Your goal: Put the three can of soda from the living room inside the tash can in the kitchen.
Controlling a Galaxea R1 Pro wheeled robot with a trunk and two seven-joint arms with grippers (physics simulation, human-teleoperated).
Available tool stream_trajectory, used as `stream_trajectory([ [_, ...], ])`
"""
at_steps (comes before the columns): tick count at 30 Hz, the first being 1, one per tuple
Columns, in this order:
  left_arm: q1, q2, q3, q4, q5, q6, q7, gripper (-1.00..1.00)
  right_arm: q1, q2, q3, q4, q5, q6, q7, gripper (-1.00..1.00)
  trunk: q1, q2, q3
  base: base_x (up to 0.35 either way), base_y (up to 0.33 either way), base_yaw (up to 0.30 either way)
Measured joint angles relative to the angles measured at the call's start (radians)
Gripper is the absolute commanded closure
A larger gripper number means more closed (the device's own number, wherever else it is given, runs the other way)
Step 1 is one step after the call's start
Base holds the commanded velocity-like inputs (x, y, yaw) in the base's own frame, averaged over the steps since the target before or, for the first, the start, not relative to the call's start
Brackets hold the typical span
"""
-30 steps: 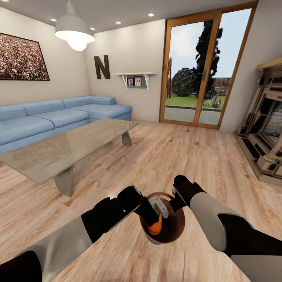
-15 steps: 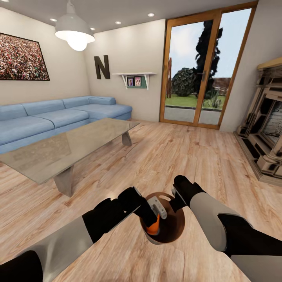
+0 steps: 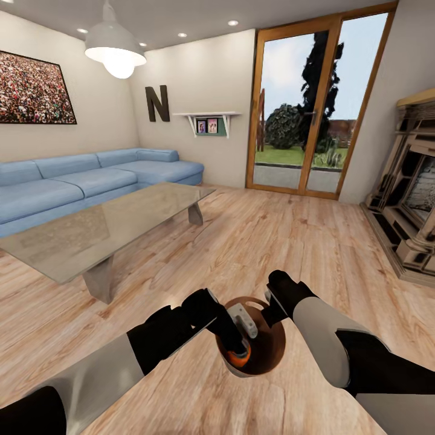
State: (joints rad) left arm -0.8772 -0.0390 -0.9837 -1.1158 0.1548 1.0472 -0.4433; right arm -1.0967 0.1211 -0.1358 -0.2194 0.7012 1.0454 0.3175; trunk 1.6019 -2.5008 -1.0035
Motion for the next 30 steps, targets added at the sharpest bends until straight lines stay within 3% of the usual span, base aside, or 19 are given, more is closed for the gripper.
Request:
stream_trajectory([
  [7,0.001,0.009,0.003,-0.023,0.006,0.0,-0.005,-1.0,0.0,-0.002,-0.002,-0.001,-0.005,0.0,0.0,1.0,0.0,0.0,0.0,0.0,0.0,0.0],
  [10,0.001,0.02,0.008,-0.085,0.006,0.0,-0.006,-1.0,0.0,-0.003,-0.002,-0.001,-0.003,0.0,0.0,1.0,0.0,0.0,0.0,0.0,0.0,0.0],
  [13,0.001,0.066,0.011,-0.168,0.006,0.0,-0.008,-1.0,0.0,-0.003,-0.003,-0.001,-0.005,0.0,0.0,1.0,0.0,0.0,0.0,0.0,0.0,0.0],
  [16,0.003,0.132,0.014,-0.264,0.01,0.0,-0.01,-1.0,0.0,-0.003,-0.003,-0.002,-0.006,0.0,0.0,1.0,0.0,0.0,0.0,0.0,0.0,0.0],
  [17,0.006,0.206,0.025,-0.339,0.01,-0.001,-0.025,-1.0,0.0,-0.003,-0.003,-0.002,-0.005,0.0,0.0,1.0,0.0,0.0,0.0,0.0,0.0,0.0],
  [19,0.008,0.248,0.046,-0.369,0.014,0.0,-0.039,-1.0,0.0,-0.003,-0.003,-0.002,-0.004,0.0,0.0,1.0,0.0,0.0,0.0,0.0,0.0,0.0],
  [20,0.01,0.294,0.095,-0.393,0.008,-0.002,-0.054,-1.0,0.0,-0.003,-0.003,-0.002,-0.003,0.0,0.0,1.0,0.0,0.0,0.0,0.0,0.0,0.0],
  [22,0.013,0.327,0.14,-0.404,0.014,-0.001,-0.061,-1.0,0.0,-0.003,-0.004,-0.002,-0.004,0.0,0.0,1.0,0.0,0.0,0.0,0.0,0.0,0.0],
  [25,0.023,0.394,0.264,-0.412,0.009,-0.033,-0.069,-1.0,0.0,-0.004,-0.005,-0.001,-0.006,0.0,0.0,1.0,0.0,0.0,0.0,0.0,0.0,0.0],
  [27,0.044,0.416,0.321,-0.411,0.013,-0.07,-0.068,-1.0,0.0,-0.005,-0.005,-0.002,-0.004,0.0,0.0,1.0,0.0,0.0,0.0,0.0,0.0,0.0],
  [28,0.08,0.429,0.382,-0.407,0.009,-0.11,-0.065,-1.0,0.0,-0.005,-0.005,-0.002,-0.003,0.0,0.0,1.0,0.0,0.0,0.0,0.0,0.0,0.0],
  [30,0.127,0.436,0.452,-0.394,0.008,-0.156,-0.061,-1.0,0.0,-0.006,-0.006,-0.002,-0.003,0.0,0.0,1.0,0.0,0.0,0.0,0.0,0.0,0.0],
])
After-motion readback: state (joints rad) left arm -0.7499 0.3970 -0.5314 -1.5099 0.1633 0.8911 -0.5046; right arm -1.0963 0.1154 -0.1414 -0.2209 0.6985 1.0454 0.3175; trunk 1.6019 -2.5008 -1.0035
